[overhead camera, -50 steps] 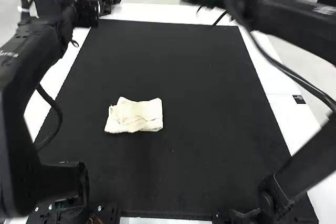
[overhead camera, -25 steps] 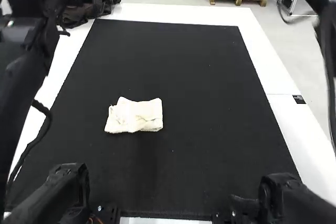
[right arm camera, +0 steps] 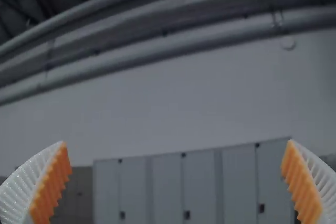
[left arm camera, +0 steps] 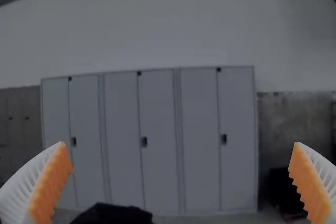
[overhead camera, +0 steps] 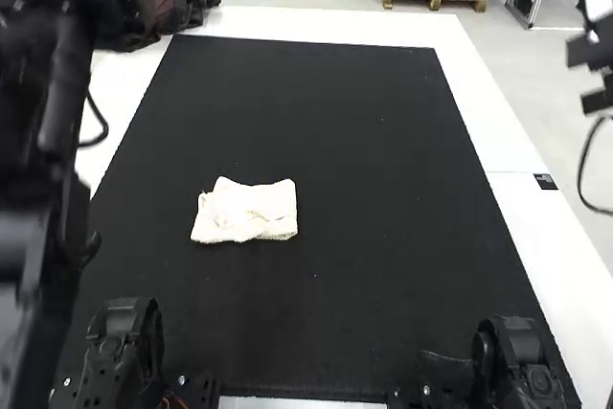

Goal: Fold the towel.

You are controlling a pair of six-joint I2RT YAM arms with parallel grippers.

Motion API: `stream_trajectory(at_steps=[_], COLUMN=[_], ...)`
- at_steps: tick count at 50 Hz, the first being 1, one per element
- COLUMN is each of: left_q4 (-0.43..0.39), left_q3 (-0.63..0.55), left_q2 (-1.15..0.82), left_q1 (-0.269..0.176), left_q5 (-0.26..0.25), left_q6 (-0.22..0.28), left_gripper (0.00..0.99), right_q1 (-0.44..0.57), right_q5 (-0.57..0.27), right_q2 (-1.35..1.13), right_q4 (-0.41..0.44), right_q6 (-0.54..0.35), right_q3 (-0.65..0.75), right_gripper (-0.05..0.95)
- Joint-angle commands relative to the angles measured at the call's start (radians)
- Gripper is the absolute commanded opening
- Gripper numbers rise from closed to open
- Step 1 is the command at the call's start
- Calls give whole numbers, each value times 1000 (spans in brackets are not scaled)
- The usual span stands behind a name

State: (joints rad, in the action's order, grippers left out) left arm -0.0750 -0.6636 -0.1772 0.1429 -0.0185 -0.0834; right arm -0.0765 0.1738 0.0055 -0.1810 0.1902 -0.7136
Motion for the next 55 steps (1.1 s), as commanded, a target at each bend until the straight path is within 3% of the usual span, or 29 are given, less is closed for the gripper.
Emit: stream_trajectory(at_steps=[1, 5, 9, 11, 12, 16, 21, 26, 28, 32, 40, 48, 52, 55], left_q4=[-19, -54, -114, -135, -180, -336, -569, -700, -737, -609, -387, -212, -174, -140], left_q3=[44, 98, 165, 199, 229, 334, 510, 630, 665, 659, 661, 662, 662, 661], left_q2=[119, 180, 179, 180, 180, 180, 180, 180, 180, 182, 180, 182, 180, 180], left_q1=[0, 6, 12, 12, 12, 9, 7, 7, 7, 7, 7, 9, 11, 6], left_q5=[52, 66, 48, 6, -26, -70, -144, -166, -163, -161, -158, -164, -164, -167], left_q6=[-9, -9, -7, -6, 5, 34, 182, 269, 275, 274, 260, 194, 166, 198], left_gripper=[969, 969, 969, 969, 969, 969, 969, 969, 969, 969, 969, 969, 969, 969], right_q1=[7, 6, 0, 0, 1, 1, 3, 1, 3, 3, 6, 6, 6, 6], right_q5=[-227, -295, -310, -316, -315, -318, -310, -278, -287, -313, -321, -318, -318, -318], right_q2=[-4, -2, -2, -4, -4, -4, -4, -4, -4, -4, -2, -4, -4, -4], right_q4=[15, 6, -75, -86, -86, -114, -198, -334, -377, -413, -183, 66, 149, 153], right_q6=[-113, -202, -192, -184, -179, -187, -227, -282, -282, -279, -182, -179, -195, -196], right_q3=[29, 77, 177, 233, 259, 359, 491, 631, 669, 712, 712, 712, 714, 714], right_gripper=[921, 921, 921, 921, 921, 921, 921, 921, 921, 921, 921, 921, 921, 921])
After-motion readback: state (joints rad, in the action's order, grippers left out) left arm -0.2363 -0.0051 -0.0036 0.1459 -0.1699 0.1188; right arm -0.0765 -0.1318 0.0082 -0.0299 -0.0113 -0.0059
